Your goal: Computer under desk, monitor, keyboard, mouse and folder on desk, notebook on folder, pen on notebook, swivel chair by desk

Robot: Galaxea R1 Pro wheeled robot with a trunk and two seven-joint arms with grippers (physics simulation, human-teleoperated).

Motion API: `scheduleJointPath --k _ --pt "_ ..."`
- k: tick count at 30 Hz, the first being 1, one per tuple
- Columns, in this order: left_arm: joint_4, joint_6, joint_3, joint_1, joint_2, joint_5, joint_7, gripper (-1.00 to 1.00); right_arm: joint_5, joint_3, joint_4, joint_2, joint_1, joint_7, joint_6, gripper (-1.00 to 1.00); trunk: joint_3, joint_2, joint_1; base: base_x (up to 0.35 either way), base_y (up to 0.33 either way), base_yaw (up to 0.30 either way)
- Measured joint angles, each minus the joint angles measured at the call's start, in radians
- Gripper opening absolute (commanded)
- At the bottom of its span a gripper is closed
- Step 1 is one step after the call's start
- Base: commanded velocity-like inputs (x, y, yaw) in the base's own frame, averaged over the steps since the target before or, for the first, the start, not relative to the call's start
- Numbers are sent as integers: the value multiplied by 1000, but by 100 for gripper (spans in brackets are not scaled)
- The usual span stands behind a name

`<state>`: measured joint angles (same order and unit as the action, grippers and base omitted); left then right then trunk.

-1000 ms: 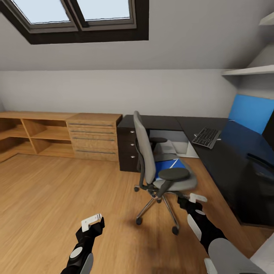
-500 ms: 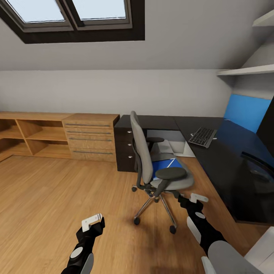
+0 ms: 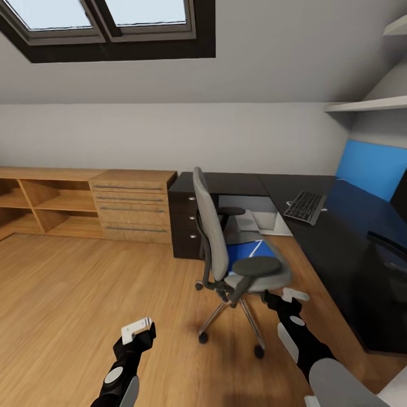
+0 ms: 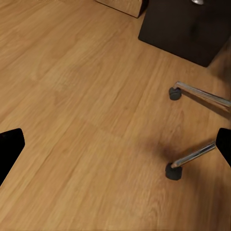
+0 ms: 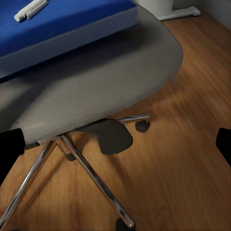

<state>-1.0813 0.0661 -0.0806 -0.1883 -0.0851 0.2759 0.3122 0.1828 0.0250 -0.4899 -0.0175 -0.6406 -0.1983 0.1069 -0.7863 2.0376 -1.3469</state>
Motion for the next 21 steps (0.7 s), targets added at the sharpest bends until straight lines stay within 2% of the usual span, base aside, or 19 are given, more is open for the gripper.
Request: scheduleJointPath --k 5,14,21 --pt "0 1 0 0 0 1 0 100 0 0 0 0 0 0 0 100 0 0 0 169 0 0" --pt "0 0 1 0 0 2 0 100 0 0 0 1 0 -1 0 100 0 0 0 16 0 8" --pt "0 -1 2 0 1 2 -1 100 0 0 0 1 0 -1 0 100 0 0 0 88 0 126"
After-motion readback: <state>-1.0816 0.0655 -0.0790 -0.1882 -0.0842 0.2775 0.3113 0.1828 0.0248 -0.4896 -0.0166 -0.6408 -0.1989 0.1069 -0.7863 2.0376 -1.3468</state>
